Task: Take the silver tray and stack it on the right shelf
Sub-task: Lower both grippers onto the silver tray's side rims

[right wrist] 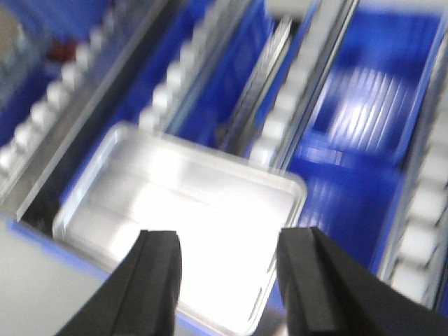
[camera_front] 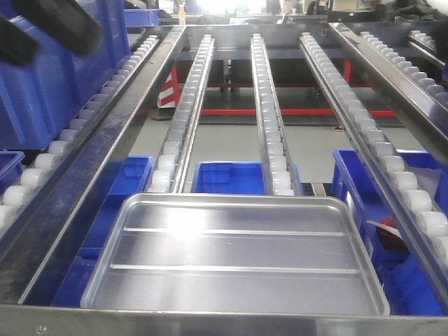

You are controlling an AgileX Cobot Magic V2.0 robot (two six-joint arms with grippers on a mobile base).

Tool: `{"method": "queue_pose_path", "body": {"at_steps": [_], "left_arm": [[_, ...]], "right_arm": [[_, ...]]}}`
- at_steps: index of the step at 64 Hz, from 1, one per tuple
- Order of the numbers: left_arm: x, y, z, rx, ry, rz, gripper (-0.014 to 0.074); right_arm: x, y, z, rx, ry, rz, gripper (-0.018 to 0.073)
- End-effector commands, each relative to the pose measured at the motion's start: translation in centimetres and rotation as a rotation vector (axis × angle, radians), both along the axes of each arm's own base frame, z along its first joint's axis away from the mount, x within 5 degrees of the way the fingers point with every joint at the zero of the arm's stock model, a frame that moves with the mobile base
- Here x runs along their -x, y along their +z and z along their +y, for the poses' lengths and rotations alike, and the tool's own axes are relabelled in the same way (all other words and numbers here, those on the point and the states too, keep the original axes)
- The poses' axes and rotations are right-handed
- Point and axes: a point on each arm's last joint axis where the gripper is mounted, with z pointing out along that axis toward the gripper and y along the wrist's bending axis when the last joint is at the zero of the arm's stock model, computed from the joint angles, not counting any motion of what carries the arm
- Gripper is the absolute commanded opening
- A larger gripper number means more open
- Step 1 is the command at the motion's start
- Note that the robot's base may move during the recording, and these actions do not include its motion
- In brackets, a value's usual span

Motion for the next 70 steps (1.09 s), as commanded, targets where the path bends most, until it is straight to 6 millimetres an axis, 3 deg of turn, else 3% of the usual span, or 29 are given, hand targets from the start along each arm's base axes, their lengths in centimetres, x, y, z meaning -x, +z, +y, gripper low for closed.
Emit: {"method": "queue_pose_path", "body": {"at_steps": [1, 22, 32, 44, 70], "left_arm": [[-0.5, 0.9, -0.9, 0.076, 0.010, 0.011, 0.0328], [-3.0, -3.8, -2.5, -0.088, 0.085, 0.317, 0.0327], [-5.1, -4.4, -4.0, -0.112, 0.114, 0.366, 0.0325], [-7.3, -5.0, -5.0, -0.223, 0.181, 0.424, 0.0315], [-9.1, -8.0, -6.1, -0.282, 0.216, 0.467, 0.0315]], "right_arm": [[-1.3, 1.0, 0.8, -0.044, -0.006, -0.044, 0.0433], [-5.1, -1.0, 3.2, 0.108, 0.014, 0.253, 0.0426], [-8.2, -2.5, 4.7, 0.183, -0.006, 0.372, 0.0426], [-10.9, -3.9, 5.1, 0.268, -0.133, 0.467, 0.0426], [-12.3, -5.7, 5.9, 0.228, -0.185, 0.495, 0.0426]]}}
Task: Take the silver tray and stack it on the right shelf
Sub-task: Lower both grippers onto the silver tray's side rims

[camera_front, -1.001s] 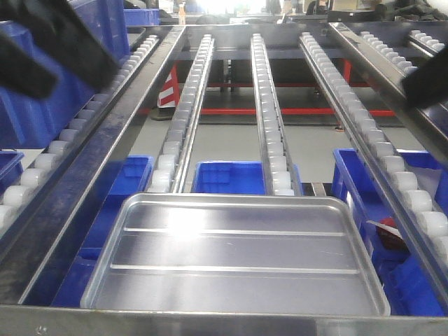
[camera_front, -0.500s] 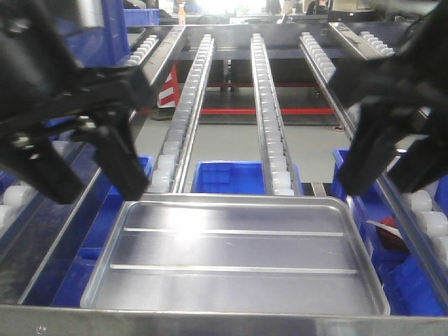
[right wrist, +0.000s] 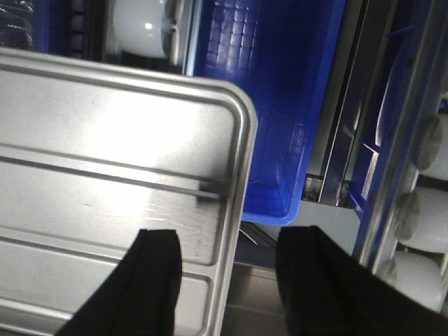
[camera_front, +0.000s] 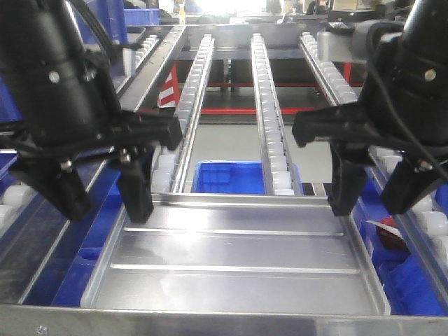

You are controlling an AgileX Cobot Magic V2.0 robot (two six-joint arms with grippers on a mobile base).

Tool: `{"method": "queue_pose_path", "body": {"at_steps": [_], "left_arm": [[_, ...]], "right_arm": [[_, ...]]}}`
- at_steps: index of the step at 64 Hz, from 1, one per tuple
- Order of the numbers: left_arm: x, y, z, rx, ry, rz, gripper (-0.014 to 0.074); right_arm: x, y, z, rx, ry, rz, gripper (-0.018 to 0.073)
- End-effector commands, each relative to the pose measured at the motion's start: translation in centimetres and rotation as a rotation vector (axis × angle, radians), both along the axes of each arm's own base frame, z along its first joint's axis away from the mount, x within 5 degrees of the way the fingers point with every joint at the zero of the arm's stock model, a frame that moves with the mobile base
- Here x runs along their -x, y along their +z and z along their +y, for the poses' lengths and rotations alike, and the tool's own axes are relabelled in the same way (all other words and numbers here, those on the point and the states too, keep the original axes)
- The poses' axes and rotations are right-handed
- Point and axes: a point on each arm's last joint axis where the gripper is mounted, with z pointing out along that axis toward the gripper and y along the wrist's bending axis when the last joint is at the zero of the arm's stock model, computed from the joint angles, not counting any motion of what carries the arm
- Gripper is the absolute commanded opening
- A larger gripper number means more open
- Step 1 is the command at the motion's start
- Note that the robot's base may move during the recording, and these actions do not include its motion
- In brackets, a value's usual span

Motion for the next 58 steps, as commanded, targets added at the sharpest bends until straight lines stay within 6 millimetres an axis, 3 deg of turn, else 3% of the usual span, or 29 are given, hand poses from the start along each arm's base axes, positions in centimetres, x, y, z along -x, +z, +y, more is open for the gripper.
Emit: {"method": "queue_pose_path", "body": {"at_steps": [1, 43, 49, 58], "left_arm": [[-0.5, 1.5, -0.3, 0.046, 0.020, -0.059, 0.0315], [-1.8, -1.3, -1.0, 0.025, 0.079, -0.052, 0.0312], [-1.9, -1.3, -1.0, 0.028, 0.079, -0.054, 0.0268], [-1.9, -1.3, -1.0, 0.024, 0.076, -0.057, 0.0090]], "right_arm": [[-0.6, 1.4, 0.3, -0.029, 0.008, -0.077, 0.0426], [-2.1, -3.0, 1.1, 0.033, 0.021, 0.016, 0.0417], [-2.1, -3.0, 1.1, 0.035, 0.023, 0.015, 0.0336], [-2.1, -3.0, 1.0, 0.040, 0.027, 0.015, 0.0127]]}}
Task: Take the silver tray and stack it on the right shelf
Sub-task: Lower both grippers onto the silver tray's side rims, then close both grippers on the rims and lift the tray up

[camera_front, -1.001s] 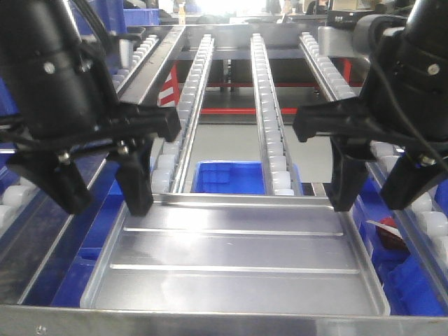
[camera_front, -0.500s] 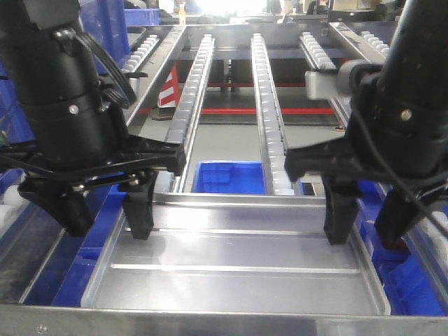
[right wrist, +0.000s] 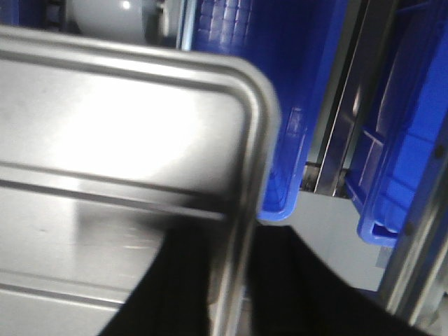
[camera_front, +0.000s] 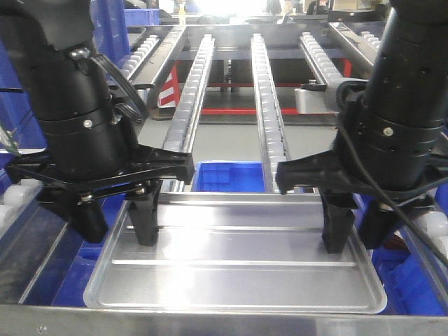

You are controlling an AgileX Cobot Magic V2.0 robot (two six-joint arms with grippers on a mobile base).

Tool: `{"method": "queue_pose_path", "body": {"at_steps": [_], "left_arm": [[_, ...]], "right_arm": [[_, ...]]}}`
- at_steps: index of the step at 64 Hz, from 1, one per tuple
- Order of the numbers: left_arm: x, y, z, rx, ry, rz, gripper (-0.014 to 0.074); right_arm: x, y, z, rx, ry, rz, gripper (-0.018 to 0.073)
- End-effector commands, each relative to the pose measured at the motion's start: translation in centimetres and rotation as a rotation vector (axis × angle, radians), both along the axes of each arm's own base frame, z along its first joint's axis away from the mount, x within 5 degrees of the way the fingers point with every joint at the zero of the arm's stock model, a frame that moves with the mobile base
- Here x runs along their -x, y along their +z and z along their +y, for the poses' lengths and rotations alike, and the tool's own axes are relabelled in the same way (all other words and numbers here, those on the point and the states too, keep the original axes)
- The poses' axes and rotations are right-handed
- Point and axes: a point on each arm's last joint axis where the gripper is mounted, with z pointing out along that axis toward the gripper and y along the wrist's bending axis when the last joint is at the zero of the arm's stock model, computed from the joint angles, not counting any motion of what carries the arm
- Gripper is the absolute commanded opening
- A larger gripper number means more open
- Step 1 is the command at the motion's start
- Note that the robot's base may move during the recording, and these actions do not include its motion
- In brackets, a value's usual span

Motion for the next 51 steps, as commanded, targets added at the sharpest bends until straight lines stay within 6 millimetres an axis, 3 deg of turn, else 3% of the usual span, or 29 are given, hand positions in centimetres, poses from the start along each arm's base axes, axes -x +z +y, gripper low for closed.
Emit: {"method": "queue_pose_path", "body": {"at_steps": [1, 4, 8, 24, 40, 51], "left_arm": [[-0.4, 1.6, -0.1, 0.034, 0.004, -0.058, 0.0065], [-0.4, 1.6, -0.1, 0.029, 0.000, -0.061, -0.0010], [-0.4, 1.6, -0.1, 0.025, -0.003, -0.064, -0.0111], [-0.6, 2.1, -0.2, 0.033, 0.047, -0.050, -0.0093], [-1.2, 7.0, -0.5, 0.047, 0.046, -0.101, -0.0093], [-0.4, 10.6, -0.3, 0.048, 0.027, -0.157, -0.0093]], "right_arm": [[-0.4, 0.8, 0.0, -0.004, 0.015, -0.045, 0.0104], [-0.4, 0.8, 0.0, -0.003, 0.015, -0.045, 0.0041], [-0.4, 0.8, 0.0, -0.003, 0.015, -0.045, 0.0060], [0.0, 1.9, -0.3, 0.010, 0.024, -0.060, 0.0057], [1.2, 5.9, -1.1, -0.028, 0.024, -0.157, 0.0057], [1.9, 9.6, -1.9, -0.021, 0.022, -0.215, 0.0057]]}}
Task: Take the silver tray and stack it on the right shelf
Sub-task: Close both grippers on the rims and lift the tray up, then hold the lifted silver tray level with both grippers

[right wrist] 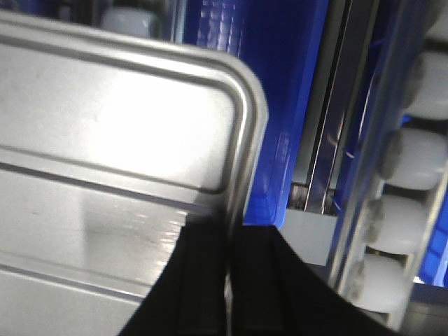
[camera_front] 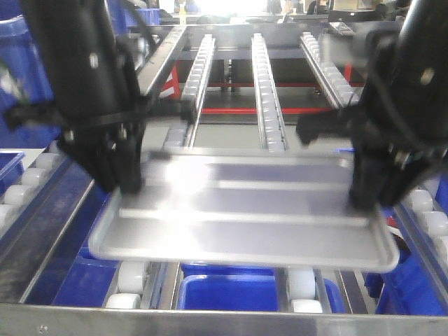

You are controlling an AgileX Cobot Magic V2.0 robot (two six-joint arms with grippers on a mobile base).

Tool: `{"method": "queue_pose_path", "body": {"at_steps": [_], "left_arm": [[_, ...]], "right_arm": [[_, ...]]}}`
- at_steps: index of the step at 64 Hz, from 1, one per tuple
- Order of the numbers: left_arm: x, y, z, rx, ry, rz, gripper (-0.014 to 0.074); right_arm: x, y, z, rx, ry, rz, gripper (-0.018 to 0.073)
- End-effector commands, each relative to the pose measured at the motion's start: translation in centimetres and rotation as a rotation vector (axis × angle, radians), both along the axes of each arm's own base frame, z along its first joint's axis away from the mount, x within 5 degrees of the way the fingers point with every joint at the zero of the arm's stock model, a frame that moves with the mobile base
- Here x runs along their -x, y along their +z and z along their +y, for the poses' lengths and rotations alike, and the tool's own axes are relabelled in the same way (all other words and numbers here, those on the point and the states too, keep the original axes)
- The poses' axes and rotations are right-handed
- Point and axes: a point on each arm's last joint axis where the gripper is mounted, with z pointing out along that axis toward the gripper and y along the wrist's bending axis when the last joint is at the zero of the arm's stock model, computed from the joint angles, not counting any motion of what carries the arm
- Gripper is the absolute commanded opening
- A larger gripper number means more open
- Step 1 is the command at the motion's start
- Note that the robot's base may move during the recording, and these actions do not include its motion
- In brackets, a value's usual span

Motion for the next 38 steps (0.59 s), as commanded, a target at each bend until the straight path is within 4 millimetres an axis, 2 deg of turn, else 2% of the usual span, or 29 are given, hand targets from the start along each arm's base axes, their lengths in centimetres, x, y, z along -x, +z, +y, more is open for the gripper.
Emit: {"method": "queue_pose_path", "body": {"at_steps": [1, 11, 18, 30, 38], "left_arm": [[0.9, 4.7, 0.1, 0.053, -0.026, -0.121, -0.0093], [2.6, 7.1, 0.2, 0.070, -0.033, -0.186, -0.0093], [4.0, 8.9, 0.6, 0.104, -0.041, -0.215, -0.0093], [5.0, 12.2, 1.8, 0.133, -0.032, -0.295, -0.0093], [5.0, 12.5, 2.1, 0.113, -0.016, -0.304, -0.0093]], "right_arm": [[0.3, 4.0, -0.5, 0.001, 0.033, -0.113, 0.0057], [0.9, 7.8, -1.0, -0.031, 0.020, -0.181, 0.0057], [1.5, 9.4, -1.3, -0.055, 0.017, -0.226, 0.0057], [2.0, 10.0, -1.6, -0.062, 0.015, -0.240, 0.0057], [2.0, 10.0, -1.6, -0.063, 0.015, -0.241, 0.0057]]}}
